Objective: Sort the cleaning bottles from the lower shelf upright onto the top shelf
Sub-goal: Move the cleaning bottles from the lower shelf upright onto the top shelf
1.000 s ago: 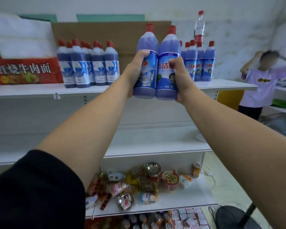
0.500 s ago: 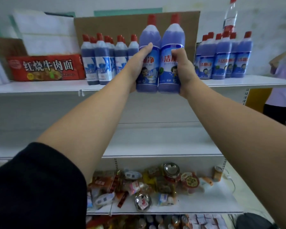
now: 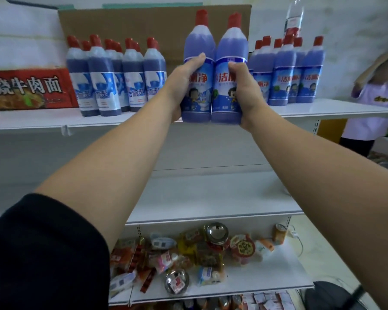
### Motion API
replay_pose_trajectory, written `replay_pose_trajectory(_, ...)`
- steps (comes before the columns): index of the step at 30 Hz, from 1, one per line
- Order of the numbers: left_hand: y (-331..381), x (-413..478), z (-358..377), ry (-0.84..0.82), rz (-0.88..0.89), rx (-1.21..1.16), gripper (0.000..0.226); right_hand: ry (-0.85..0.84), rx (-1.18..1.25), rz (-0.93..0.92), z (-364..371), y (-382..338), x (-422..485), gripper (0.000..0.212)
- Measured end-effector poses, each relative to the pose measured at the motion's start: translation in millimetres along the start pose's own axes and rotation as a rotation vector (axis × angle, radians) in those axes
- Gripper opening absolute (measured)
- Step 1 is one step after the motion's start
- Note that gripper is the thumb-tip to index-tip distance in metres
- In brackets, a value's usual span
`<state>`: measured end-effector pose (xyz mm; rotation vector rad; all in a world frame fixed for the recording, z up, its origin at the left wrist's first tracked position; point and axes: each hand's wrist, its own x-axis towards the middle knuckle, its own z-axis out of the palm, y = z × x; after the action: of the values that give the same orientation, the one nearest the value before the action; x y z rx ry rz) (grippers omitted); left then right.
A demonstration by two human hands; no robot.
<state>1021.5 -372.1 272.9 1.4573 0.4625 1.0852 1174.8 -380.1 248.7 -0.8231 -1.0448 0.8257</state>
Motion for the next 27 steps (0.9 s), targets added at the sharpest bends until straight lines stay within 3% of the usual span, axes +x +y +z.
replay_pose_trajectory(6,-20.7,59.6,58.0,-0.008,0.077,0.038,0.055,0.051,-0.054,-0.055,-77.4,-18.6,36.5,0.081)
replay_pose_trajectory(11,-41.1,110.4,110.0,0.061,0.101,0.032,0.092,0.060,-0.096,-0.077,-138.8,-38.3,56.4,0.082)
replay_pose_trajectory(15,-61.7,152.1,161.2,0.053,0.110,0.018,0.084,0.102,-0.174,-0.109,-200.4,-52.5,79.5,0.093)
replay_pose_trajectory(19,-80.8,191.6,209.8,0.133,0.118,0.125,0.048,0.139,-0.214,-0.105,-261.8,-65.4,104.0,0.049)
replay_pose_trajectory(22,-92.0,215.0,232.9,0.156,0.104,0.276,0.049,0.151,-0.292,-0.084,-296.4,-66.9,116.9,0.031)
replay_pose_trajectory(27,-103.0,237.9,251.2,0.159,0.018,0.498,0.072,0.179,-0.295,-0.060,-324.8,-56.5,132.0,0.036)
